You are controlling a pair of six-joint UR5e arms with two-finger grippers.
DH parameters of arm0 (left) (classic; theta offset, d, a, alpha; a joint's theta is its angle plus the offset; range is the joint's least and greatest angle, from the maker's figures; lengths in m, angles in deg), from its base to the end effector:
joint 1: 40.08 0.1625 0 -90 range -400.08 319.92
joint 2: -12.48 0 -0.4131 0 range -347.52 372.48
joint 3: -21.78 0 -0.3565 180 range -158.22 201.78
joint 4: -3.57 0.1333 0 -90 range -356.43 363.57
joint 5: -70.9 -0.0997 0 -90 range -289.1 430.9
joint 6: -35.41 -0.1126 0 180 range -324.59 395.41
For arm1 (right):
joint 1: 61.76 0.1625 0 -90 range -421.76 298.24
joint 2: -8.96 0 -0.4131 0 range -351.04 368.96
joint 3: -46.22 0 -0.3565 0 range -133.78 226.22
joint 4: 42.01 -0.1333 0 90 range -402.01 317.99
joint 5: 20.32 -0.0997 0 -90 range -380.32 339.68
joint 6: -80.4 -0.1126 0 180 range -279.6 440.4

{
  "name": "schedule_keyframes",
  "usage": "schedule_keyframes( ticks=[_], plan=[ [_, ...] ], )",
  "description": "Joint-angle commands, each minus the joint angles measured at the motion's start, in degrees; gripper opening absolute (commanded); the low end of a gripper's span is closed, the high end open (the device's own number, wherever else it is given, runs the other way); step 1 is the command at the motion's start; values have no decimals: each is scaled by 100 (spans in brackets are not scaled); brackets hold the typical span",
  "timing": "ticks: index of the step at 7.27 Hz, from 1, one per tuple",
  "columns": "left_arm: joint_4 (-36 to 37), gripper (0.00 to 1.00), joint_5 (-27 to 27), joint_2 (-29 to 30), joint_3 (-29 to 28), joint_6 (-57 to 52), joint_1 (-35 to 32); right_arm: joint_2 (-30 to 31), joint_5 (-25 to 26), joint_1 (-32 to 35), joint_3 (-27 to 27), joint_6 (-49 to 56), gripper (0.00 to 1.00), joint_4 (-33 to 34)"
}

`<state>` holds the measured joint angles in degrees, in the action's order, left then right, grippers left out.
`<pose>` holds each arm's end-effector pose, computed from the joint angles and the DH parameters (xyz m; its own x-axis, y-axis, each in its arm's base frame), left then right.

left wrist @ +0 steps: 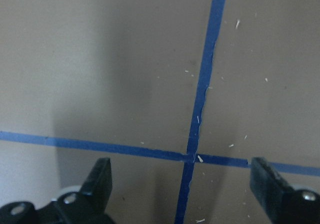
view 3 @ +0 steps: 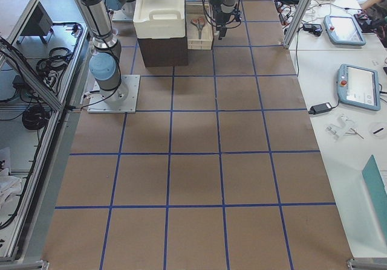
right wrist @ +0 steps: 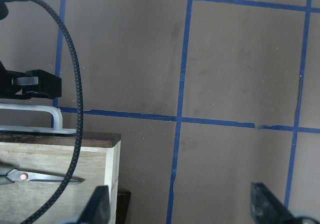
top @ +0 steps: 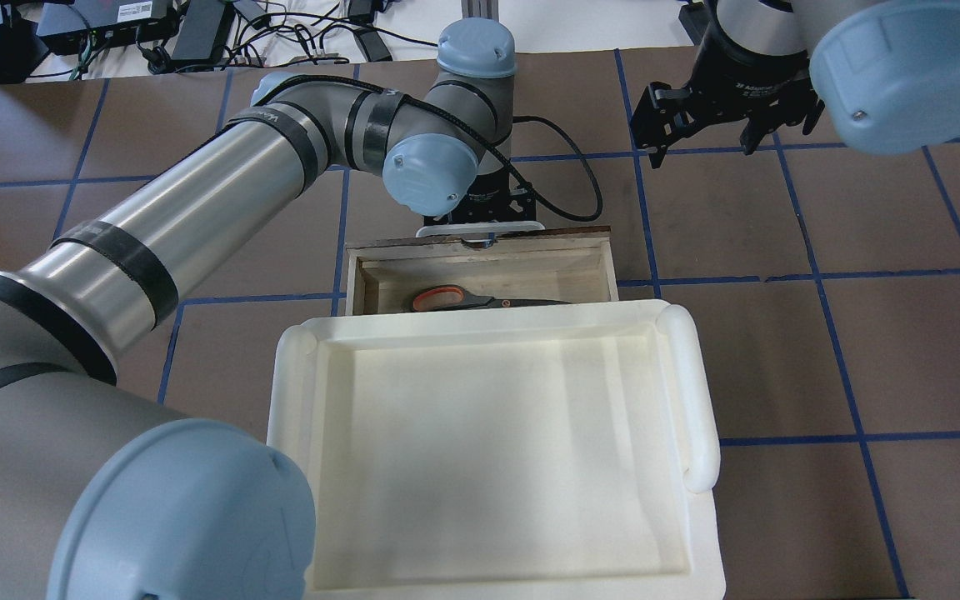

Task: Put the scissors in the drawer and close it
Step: 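Reach the left gripper over the drawer's front edge while the right arm holds back, then push the drawer front with the left gripper away from the robot to close it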

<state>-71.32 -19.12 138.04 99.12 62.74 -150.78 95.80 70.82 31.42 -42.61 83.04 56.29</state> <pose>-0.3552 -0.5630 0.2348 -0.9918 -0.1115 -0.0625 -0.1183 0.9857 0.1203 0.1581 -0.4825 0.4617 -0.9948 -0.0989 0.0248 -0.1011 0.9889 -0.1089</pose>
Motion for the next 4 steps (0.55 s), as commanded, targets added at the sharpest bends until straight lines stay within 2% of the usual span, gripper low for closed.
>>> schedule_keyframes(
  ticks=[1, 3, 4],
  plan=[
    [-35, 100, 11, -49, 0, 0, -13, 8, -17, -2, -2, 0, 100, -13],
    [-314, 100, 11, -119, 9, -9, -4, 8, -26, -2, -2, 9, 100, -13],
    [-734, 100, 3, -207, 9, -9, -4, 17, -35, -2, -2, 0, 100, 5]
  ],
)
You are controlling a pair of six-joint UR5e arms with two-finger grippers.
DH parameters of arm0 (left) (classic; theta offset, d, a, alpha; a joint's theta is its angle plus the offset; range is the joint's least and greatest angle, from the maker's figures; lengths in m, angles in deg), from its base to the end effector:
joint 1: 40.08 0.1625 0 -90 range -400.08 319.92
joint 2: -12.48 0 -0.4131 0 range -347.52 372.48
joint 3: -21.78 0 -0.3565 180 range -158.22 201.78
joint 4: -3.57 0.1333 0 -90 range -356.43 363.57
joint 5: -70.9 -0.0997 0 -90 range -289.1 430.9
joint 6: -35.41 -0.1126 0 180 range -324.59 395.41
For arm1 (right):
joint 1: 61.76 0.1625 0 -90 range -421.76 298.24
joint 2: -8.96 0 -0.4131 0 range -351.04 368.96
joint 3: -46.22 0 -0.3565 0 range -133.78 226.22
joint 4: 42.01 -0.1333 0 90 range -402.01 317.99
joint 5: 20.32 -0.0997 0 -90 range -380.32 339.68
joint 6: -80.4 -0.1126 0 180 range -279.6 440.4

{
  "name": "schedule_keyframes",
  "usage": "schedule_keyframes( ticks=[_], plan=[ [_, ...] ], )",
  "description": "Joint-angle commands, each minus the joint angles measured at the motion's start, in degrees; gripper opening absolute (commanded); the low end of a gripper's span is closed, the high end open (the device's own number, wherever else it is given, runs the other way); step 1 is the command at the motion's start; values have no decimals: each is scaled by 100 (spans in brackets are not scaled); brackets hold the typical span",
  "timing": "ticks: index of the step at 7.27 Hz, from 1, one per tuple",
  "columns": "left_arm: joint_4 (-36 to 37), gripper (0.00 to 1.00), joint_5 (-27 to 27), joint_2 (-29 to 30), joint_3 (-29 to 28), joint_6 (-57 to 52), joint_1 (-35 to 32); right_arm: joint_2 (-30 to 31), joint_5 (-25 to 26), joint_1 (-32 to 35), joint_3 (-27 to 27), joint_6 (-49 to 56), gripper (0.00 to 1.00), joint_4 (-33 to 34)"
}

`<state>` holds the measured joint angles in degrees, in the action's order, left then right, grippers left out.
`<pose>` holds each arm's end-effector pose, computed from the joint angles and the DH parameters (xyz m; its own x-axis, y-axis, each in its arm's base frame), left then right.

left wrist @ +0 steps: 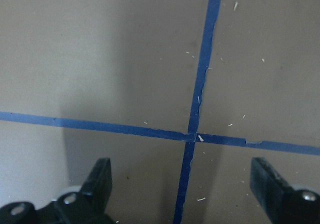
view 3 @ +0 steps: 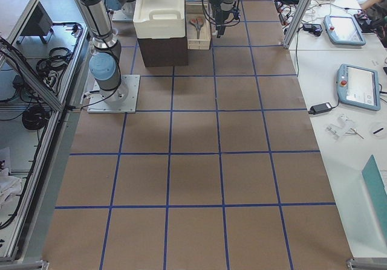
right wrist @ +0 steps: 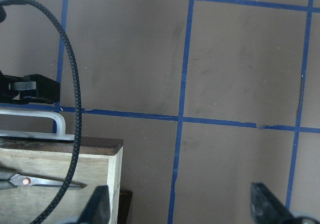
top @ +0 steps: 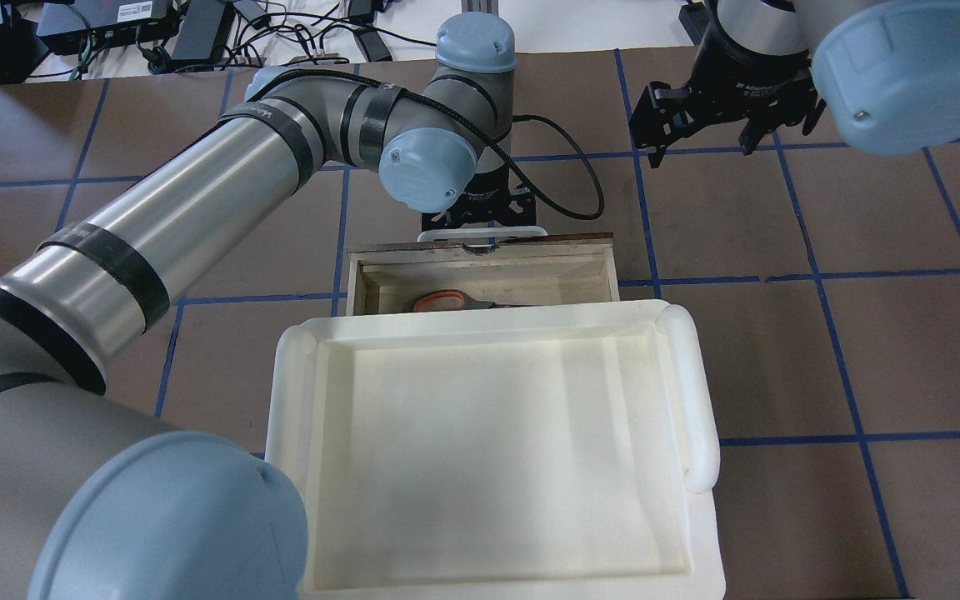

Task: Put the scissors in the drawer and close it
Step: 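Push the drawer front with the left gripper away from the robot to close it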

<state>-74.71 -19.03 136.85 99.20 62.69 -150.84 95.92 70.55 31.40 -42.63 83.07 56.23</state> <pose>-0.3526 -0.5537 0.2428 -0.9911 -0.1071 -0.0791 -0.1184 0.9806 0.1560 0.1584 -0.4818 0.4624 -0.9948 -0.0996 0.0202 -0.1012 0.9888 -0.1098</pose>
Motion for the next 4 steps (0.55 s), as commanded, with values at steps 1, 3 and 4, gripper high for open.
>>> schedule_keyframes(
  ticks=[1, 3, 4],
  plan=[
    [-495, 100, 2, -175, 1, -3, -7, -4, -8, 0, 0, 5, 100, 20],
    [-784, 100, 89, -307, 62, -3, -16, -4, -8, -9, 0, 5, 100, 20],
    [-916, 100, 90, -317, 80, -3, -16, -4, 1, -9, 0, 14, 100, 11]
  ],
)
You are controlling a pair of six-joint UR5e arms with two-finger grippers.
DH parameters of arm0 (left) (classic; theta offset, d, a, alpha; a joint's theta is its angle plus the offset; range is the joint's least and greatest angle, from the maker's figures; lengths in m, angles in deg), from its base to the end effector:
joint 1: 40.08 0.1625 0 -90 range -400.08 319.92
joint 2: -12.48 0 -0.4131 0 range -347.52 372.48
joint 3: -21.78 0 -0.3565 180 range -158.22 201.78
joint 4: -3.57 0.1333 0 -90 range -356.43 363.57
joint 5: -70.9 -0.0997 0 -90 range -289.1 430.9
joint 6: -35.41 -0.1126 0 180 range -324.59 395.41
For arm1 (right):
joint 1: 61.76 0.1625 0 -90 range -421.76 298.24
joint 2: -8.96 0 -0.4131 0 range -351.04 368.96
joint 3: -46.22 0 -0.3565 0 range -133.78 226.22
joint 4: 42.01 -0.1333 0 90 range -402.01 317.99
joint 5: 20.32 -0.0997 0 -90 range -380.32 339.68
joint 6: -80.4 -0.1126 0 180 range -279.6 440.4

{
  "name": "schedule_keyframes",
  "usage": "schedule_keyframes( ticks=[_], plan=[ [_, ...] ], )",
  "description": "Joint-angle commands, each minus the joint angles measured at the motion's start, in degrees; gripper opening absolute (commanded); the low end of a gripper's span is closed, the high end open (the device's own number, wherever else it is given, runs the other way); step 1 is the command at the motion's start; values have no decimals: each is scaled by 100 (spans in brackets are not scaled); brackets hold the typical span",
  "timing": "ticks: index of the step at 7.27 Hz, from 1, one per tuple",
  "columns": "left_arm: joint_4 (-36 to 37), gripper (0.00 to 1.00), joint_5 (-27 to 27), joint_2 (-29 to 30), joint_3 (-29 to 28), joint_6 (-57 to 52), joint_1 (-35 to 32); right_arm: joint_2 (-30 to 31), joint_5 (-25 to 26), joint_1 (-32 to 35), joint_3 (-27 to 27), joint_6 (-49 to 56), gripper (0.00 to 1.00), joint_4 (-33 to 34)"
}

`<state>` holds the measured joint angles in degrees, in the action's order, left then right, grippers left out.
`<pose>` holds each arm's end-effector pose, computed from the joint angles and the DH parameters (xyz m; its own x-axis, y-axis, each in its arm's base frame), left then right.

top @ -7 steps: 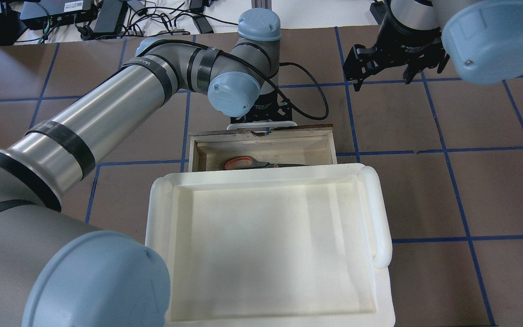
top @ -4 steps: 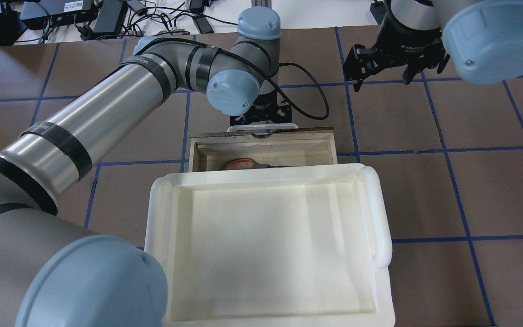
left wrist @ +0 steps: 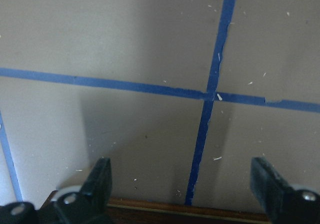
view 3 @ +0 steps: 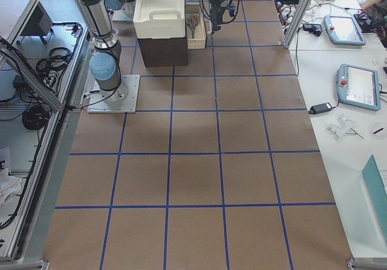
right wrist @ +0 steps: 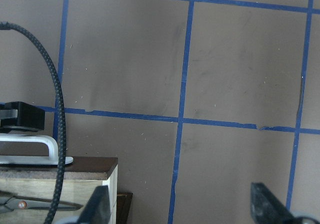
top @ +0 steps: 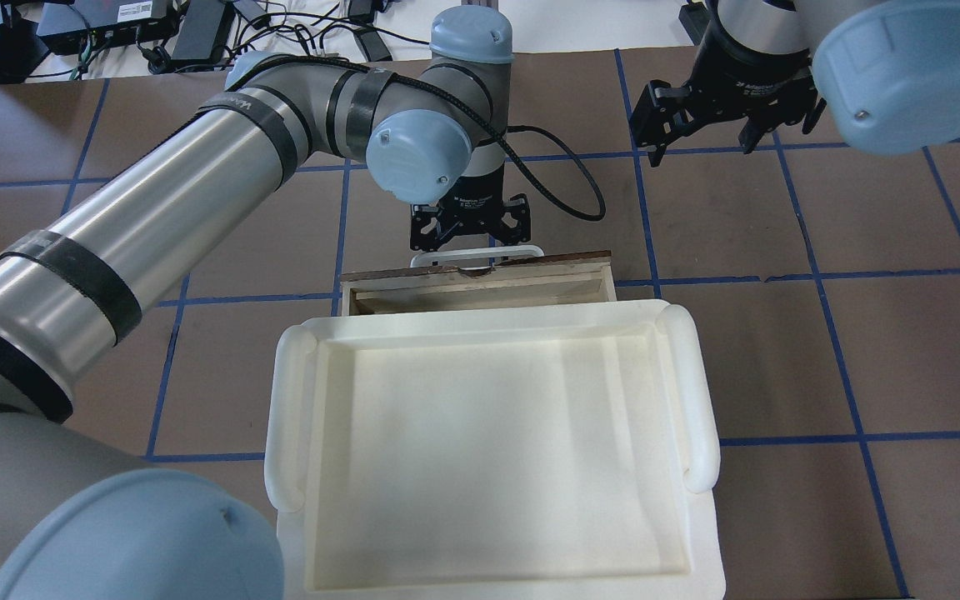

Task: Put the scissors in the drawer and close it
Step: 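Push the drawer front with the left gripper away from the robot to close it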

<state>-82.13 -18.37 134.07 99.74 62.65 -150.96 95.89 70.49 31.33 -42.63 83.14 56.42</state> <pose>-0.3465 -0.5303 0.2602 -0.9891 -0.0985 -0.1095 -0.1224 0.9631 0.2395 0.1579 -0.4824 0.4625 -0.9948 -0.0997 0.0194 -0.1012 0.9885 -0.1126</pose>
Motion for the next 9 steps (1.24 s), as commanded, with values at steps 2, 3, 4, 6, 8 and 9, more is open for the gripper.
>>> schedule_keyframes(
  ticks=[2, 3, 4, 6, 8, 9],
  plan=[
    [-325, 100, 24, -92, 53, 0, -100, 0, 7, -2, 0, 7, 100, -9],
    [-403, 100, 15, -135, 105, 0, -179, 0, 7, -11, 0, 16, 100, -17],
    [-526, 100, 15, -179, 201, 0, -197, 0, 7, -37, 0, 16, 100, -9],
    [-938, 100, 15, -206, 290, 0, -180, 17, 16, -55, 0, -2, 100, -9],
    [-1054, 100, 33, -276, 307, 0, -206, 35, 51, -55, 0, -2, 100, -26],
    [-1185, 100, 24, -346, 368, -9, -215, 35, 51, -63, 0, 42, 100, -26]
  ],
)
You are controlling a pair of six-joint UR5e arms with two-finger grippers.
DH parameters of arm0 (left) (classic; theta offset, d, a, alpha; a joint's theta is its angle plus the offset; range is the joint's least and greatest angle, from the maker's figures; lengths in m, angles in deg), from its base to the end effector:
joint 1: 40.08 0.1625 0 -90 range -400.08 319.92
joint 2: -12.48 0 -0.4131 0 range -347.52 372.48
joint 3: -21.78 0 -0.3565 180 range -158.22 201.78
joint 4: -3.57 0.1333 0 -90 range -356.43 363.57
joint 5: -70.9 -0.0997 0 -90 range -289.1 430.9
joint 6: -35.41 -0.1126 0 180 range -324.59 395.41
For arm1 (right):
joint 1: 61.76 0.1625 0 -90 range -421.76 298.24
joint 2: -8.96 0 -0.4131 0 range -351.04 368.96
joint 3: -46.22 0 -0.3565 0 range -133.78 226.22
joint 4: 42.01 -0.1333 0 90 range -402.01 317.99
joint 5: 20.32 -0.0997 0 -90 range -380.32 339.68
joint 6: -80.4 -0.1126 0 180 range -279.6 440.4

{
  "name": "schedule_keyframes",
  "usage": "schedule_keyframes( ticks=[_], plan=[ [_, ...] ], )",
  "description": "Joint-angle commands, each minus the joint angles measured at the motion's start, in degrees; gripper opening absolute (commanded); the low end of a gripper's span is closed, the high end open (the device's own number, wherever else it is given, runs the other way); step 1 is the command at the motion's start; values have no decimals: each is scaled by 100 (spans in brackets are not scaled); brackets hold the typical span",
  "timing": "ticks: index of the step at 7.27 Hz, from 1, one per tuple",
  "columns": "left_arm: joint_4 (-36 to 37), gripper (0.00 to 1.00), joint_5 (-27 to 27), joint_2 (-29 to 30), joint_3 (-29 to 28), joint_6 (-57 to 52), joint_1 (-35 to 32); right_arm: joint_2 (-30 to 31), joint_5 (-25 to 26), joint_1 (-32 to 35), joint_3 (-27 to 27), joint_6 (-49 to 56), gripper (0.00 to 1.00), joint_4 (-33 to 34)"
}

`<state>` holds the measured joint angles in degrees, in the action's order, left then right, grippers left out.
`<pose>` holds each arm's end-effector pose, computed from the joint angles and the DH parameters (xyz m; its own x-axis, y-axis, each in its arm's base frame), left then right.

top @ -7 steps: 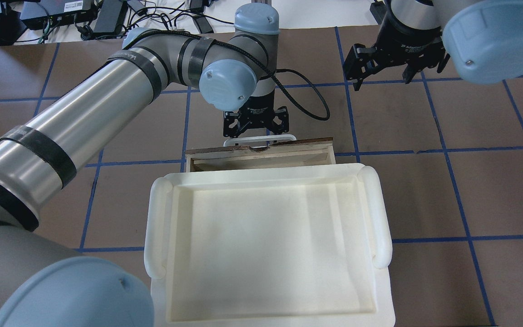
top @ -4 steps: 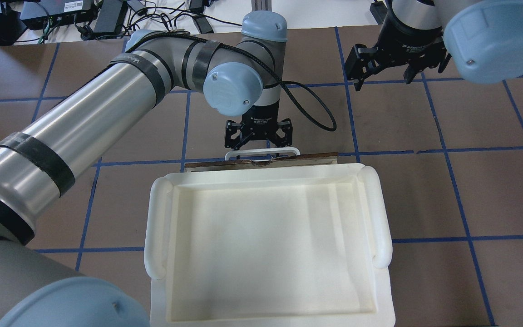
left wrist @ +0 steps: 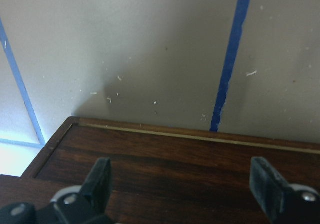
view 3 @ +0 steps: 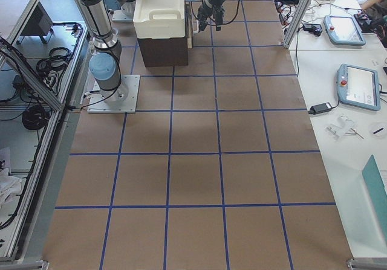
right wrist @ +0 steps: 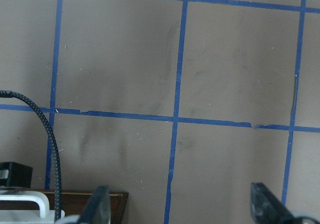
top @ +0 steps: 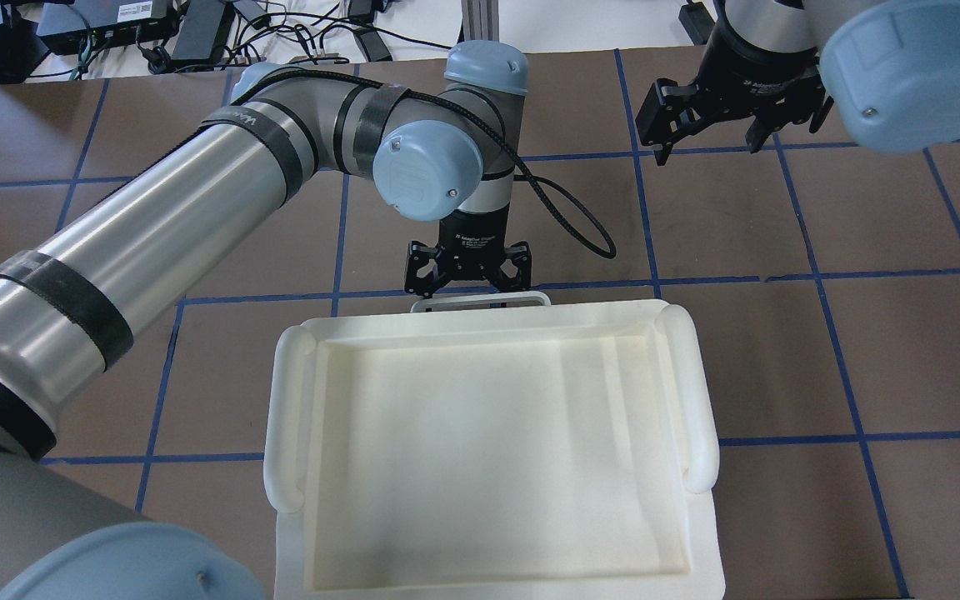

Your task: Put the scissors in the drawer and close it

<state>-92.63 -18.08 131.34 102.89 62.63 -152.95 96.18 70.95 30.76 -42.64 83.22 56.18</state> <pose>-0.3479 -0.4766 0.2575 -0.9815 -0.0391 -0.1875 -0.1126 0.9098 0.3995 0.1521 -0.4821 0.4644 -0.9955 -0.0902 0.0276 -0.0928 0.9893 -0.1128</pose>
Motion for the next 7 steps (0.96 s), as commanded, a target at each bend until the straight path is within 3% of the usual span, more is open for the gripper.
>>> schedule_keyframes(
  ticks=[1, 7],
  plan=[
    [-144, 100, -5, -134, 149, -7, -24, 14, -21, -6, 0, 26, 100, 16],
    [179, 100, -49, -292, -50, 2, 90, 58, -57, 11, 9, 70, 100, -98]
  ],
)
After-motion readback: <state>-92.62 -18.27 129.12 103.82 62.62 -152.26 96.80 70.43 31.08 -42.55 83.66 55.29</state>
